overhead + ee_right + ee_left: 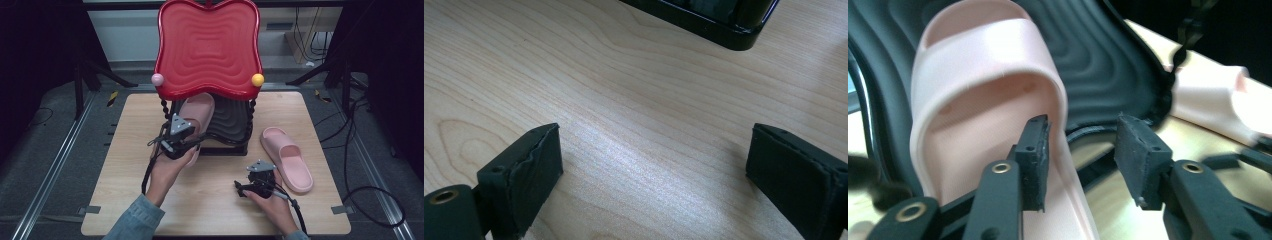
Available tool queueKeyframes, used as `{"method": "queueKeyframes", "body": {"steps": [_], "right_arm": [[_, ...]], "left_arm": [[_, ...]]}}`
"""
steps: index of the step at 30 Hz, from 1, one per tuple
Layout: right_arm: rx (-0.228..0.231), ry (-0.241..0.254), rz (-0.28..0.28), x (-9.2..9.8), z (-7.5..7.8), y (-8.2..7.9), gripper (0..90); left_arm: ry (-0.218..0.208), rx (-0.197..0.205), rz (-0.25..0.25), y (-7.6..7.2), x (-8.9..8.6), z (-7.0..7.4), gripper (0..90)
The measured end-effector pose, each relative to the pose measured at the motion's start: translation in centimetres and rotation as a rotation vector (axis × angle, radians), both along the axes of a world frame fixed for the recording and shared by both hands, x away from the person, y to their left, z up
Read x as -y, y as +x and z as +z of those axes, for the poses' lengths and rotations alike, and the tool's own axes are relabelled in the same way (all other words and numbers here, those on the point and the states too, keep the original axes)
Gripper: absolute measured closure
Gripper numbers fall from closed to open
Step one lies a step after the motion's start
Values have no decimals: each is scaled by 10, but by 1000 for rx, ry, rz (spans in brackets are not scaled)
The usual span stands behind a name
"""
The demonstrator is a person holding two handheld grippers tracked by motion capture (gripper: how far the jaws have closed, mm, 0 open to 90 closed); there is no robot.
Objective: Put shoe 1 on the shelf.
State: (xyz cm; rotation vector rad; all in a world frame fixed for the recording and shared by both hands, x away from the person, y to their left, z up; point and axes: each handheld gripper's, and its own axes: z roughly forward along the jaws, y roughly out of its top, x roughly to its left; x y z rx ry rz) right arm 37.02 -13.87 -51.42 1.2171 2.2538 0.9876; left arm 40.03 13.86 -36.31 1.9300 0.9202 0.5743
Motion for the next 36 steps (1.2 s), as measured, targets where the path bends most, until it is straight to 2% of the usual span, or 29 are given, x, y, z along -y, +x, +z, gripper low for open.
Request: {"method": "queueKeyframes", "body": {"steps": [3, 4, 8, 10, 14, 19, 25, 30, 33, 36], "right_arm": [[0, 0, 0, 0, 0, 0, 81], [0, 0, 0, 0, 0, 0, 82], [0, 0, 0, 0, 0, 0, 81], [0, 0, 0, 0, 0, 0, 81], [0, 0, 0, 0, 0, 0, 81], [1, 1, 0, 0, 0, 0, 81], [2, 1, 0, 0, 0, 0, 81], [1, 1, 0, 0, 0, 0, 81], [0, 0, -1, 0, 0, 0, 81], [1, 1, 0, 0, 0, 0, 81]], "left_arm": [[45, -4, -32, -14, -12, -6, 635], [51, -10, -40, -18, -17, -8, 682], [64, -34, -65, -33, -37, -16, 748], [47, -54, -84, -39, -44, -21, 789], [63, -71, -108, -51, -51, -31, 852], [95, -99, -132, -61, -53, -47, 872], [113, -140, -126, -56, -55, -67, 878], [139, -158, -122, -48, -52, -77, 878], [124, -169, -118, -43, -52, -80, 878], [114, -164, -111, -40, -51, -79, 878]]}}
